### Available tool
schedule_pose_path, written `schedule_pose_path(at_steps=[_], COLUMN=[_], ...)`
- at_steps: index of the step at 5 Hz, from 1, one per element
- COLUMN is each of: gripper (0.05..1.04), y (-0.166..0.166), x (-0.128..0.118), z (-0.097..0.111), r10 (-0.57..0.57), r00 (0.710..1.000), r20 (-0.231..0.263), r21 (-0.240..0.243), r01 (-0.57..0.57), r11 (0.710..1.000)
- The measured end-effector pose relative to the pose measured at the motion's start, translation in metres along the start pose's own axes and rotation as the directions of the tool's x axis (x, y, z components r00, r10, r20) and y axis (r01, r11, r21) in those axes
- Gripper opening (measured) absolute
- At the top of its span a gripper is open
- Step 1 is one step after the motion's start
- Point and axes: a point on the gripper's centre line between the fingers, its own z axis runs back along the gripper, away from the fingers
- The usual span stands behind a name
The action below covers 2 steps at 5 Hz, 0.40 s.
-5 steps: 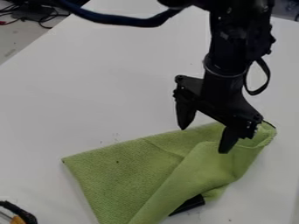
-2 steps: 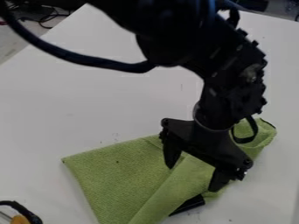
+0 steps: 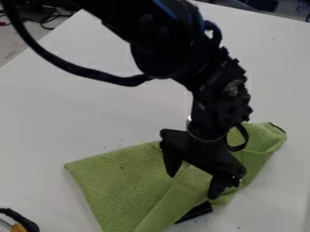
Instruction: Unflod the cloth from top right to bottom left
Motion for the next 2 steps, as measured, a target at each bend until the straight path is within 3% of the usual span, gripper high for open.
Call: schedule_pose_path(at_steps=[1, 2], gripper=[0.972, 0.854], y=[0.0011, 0.0014], x=[-0.0018, -0.0011], z=[-0.0124, -0.0209], r10=[0.003, 0.005], r00=[1.000, 1.000], r20=[0.003, -0.005], r21=[-0.012, -0.025], r01=[-0.003, -0.005], r11=[1.000, 1.000])
